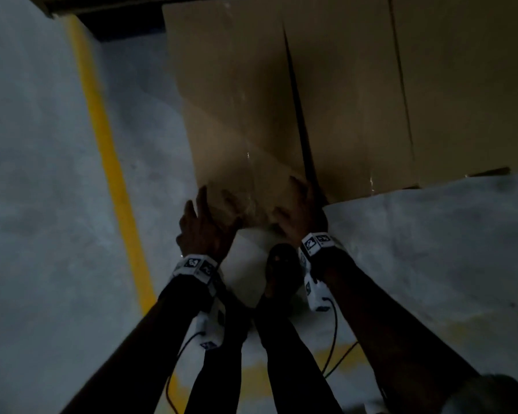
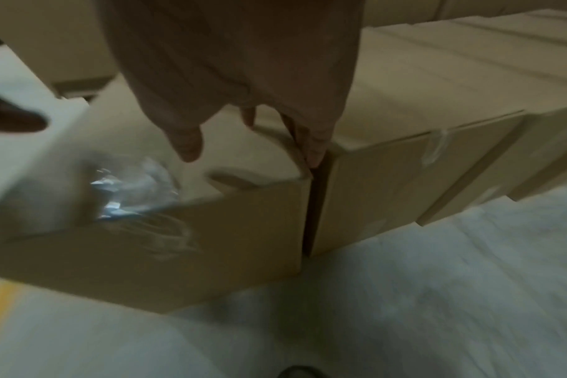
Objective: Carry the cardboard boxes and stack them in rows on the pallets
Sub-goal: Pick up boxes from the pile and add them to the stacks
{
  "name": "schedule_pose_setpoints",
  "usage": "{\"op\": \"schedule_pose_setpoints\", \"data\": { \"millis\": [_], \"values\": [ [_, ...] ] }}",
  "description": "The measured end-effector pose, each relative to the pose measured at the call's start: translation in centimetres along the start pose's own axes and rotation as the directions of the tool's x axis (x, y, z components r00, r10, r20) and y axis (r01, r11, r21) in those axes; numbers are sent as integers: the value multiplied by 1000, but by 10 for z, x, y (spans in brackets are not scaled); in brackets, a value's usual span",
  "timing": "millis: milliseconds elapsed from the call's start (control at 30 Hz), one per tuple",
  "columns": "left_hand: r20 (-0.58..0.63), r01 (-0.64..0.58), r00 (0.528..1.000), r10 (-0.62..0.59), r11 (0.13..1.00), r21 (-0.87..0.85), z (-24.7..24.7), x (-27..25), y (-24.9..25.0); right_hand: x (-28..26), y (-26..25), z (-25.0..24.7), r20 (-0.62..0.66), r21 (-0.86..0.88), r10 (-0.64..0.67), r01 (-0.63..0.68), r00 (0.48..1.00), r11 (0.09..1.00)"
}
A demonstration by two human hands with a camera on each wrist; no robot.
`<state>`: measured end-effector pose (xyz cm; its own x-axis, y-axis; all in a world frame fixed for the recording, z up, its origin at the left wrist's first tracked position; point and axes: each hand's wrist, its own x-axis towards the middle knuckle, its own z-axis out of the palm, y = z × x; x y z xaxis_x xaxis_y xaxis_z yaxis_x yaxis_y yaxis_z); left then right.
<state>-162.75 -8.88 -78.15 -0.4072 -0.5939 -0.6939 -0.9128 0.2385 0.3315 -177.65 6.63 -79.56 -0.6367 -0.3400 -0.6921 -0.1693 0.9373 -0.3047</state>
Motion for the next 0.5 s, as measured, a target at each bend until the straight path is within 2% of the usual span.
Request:
{"op": "schedule_pose_setpoints", "data": {
  "millis": [100,200,333,433,500],
  "values": [
    [115,27,993,-23,999,-29,1,25,-16,14,7,7,-5,81,0,1,1000,997],
    [210,-53,976,51,999,5,6,27,-20,13,7,9,-1,79,6,-5,1000,997],
    [115,-91,990,87,995,28,1,22,-34,-4,-6,10,89,26,-38,35,995,999],
    [146,-101,985,90,993,69,-4,19,-62,-19,-8,21,149,38,-92,87,985,995],
    [143,-130,983,114,986,105,-6,21,-69,-19,-7,30,122,62,-110,103,986,993]
  ]
}}
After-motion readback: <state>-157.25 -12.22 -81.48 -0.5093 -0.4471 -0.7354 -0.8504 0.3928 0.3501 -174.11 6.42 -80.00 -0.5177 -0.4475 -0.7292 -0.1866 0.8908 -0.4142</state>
